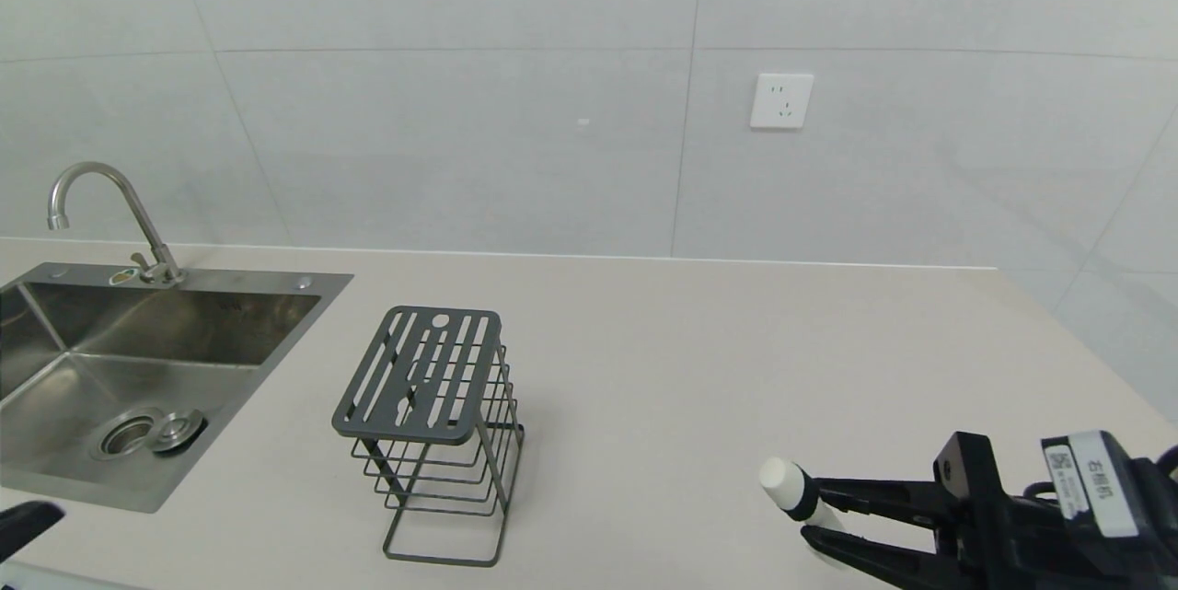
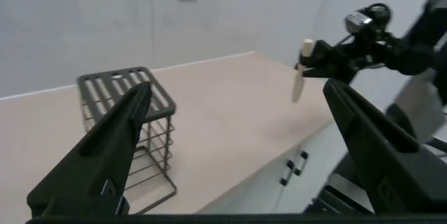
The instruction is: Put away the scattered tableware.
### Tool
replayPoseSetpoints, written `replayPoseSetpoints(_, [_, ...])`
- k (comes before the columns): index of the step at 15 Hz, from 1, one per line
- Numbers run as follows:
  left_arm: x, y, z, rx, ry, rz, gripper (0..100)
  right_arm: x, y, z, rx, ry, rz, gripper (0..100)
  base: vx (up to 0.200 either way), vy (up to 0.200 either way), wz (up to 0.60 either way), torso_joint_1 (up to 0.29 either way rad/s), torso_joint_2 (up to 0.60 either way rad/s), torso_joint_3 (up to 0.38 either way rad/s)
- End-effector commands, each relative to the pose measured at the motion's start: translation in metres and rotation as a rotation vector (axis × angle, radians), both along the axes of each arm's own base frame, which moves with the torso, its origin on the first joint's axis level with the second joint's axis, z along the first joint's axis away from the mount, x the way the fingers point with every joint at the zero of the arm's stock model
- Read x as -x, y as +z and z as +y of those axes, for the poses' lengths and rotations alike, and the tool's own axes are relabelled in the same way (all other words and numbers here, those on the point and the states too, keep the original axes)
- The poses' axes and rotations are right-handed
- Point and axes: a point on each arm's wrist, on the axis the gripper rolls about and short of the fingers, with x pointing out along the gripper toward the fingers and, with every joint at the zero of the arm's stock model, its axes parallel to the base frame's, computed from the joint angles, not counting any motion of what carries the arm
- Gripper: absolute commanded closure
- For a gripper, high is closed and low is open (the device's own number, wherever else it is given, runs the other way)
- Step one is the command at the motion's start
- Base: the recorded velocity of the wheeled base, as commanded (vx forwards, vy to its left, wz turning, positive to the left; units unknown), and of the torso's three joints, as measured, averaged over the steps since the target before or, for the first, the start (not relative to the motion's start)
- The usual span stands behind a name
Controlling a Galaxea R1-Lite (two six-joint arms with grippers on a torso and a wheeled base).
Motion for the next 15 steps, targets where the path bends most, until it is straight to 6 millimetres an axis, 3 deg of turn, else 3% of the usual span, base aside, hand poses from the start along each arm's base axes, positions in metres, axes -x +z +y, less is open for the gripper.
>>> replayPoseSetpoints(1, [-0.048, 0.007, -0.013, -0.103, -0.119, 0.070, 0, -0.004, 0.000, 0.002, -0.001, 0.001, -0.001, 100, 0.000, 0.000, 0.00, 0.000, 0.00, 0.000])
replayPoseSetpoints(4, [-0.080, 0.006, -0.028, -0.251, -0.178, -0.020, 0, -0.004, 0.000, 0.003, 0.002, 0.000, 0.002, 100, 0.000, 0.000, 0.00, 0.000, 0.00, 0.000])
replayPoseSetpoints(6, [-0.091, 0.007, -0.037, -0.292, -0.224, -0.039, 0, -0.005, 0.000, 0.003, -0.001, 0.000, -0.002, 100, 0.000, 0.000, 0.00, 0.000, 0.00, 0.000])
replayPoseSetpoints(10, [-0.105, 0.016, -0.064, -0.253, -0.379, 0.005, 0, -0.008, 0.005, 0.005, -0.016, -0.003, -0.026, 100, 0.000, 0.000, 0.00, 0.000, 0.00, 0.000])
replayPoseSetpoints(15, [-0.129, 0.006, -0.106, -0.261, -0.515, -0.065, 0, -0.015, 0.016, 0.010, -0.049, -0.004, -0.072, 100, 0.000, 0.000, 0.00, 0.000, 0.00, 0.000])
